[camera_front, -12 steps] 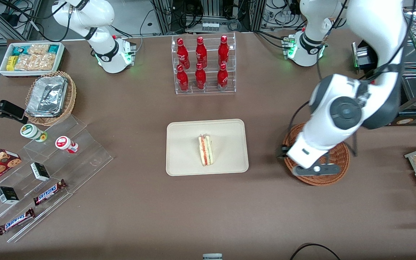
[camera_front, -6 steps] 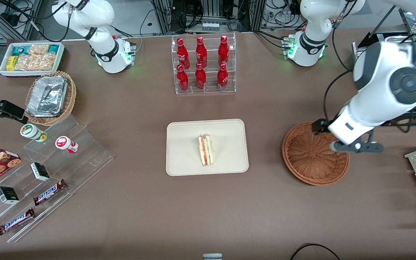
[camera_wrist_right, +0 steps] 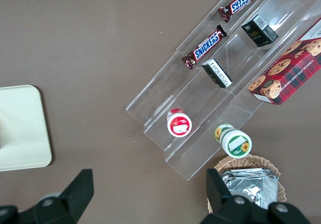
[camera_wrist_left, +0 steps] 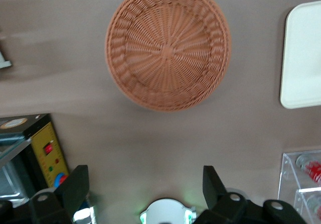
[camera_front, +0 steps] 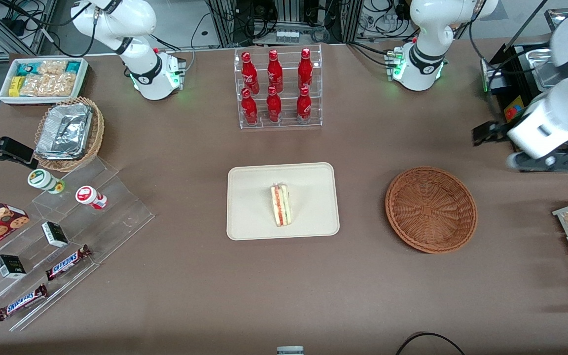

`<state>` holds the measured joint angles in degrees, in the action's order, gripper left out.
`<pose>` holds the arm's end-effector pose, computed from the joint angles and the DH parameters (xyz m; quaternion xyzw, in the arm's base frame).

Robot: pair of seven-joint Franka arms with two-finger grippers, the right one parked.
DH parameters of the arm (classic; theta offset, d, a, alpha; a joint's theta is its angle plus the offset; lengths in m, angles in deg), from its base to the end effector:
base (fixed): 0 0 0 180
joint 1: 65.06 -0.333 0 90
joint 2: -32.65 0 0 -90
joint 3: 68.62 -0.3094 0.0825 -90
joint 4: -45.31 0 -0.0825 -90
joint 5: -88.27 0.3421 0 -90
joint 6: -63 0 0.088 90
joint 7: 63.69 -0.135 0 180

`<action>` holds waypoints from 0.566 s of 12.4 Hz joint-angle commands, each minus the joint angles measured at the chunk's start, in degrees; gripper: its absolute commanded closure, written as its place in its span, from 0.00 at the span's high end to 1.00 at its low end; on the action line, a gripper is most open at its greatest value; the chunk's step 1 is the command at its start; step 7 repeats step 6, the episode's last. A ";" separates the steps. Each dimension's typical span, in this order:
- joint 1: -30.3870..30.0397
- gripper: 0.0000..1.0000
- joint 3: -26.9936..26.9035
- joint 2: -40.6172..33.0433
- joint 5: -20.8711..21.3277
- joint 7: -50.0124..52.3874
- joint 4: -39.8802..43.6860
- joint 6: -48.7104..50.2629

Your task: Place sandwich from basket to tray

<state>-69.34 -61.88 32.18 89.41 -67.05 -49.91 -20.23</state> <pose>0.4867 -0.0182 0.5471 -0.9936 0.0503 0.1005 0.0096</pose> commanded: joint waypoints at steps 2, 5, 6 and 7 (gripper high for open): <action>3.05 1.00 -3.14 -3.49 -0.52 -1.65 1.34 2.81; 1.99 1.00 0.29 -3.40 -0.34 -1.38 1.44 2.02; 1.82 1.00 1.42 -3.40 -0.43 -1.12 1.44 1.41; 1.82 1.00 1.42 -3.40 -0.43 -1.12 1.44 1.41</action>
